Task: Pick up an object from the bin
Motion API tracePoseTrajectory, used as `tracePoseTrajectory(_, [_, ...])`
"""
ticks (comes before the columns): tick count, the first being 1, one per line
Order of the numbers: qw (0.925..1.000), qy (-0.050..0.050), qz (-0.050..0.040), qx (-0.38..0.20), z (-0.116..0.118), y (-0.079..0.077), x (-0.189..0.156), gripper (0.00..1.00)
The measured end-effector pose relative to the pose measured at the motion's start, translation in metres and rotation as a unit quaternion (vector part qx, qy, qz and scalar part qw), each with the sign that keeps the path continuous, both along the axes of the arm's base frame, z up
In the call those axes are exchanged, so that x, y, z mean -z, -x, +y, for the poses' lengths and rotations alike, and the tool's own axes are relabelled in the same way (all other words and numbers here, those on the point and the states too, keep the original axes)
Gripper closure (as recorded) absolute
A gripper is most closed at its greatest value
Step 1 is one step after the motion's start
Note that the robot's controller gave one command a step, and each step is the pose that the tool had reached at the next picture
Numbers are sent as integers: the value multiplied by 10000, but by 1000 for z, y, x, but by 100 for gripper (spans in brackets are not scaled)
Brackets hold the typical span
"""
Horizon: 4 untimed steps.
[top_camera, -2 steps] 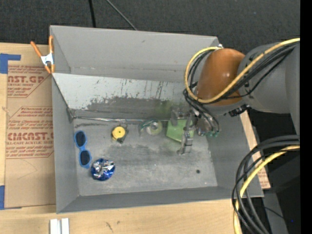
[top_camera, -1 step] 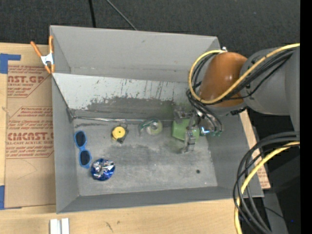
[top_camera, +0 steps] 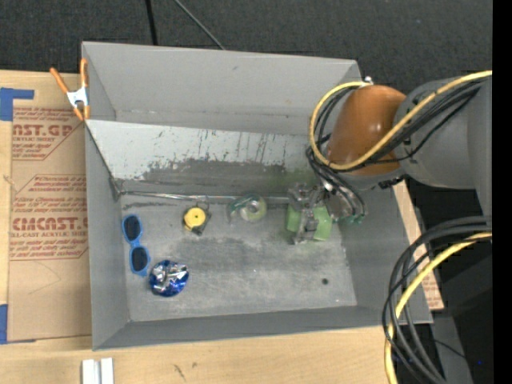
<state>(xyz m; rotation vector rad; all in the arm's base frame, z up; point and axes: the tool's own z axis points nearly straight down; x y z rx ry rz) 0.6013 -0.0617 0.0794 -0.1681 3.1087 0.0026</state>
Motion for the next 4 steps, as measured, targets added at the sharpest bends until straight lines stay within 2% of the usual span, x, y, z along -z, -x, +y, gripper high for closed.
tracePoseTrajectory(1, [9996, 25, 91, -268, -2, 42, -132, 100])
tracePoseTrajectory(2, [9998, 6, 162, -101, -4, 33, -49, 100])
tracePoseTrajectory(3, [9998, 8, 155, -101, -4, 33, -52, 0])
tracePoseTrajectory(4, [9874, 29, 143, -1573, 2, 9, 12, 0])
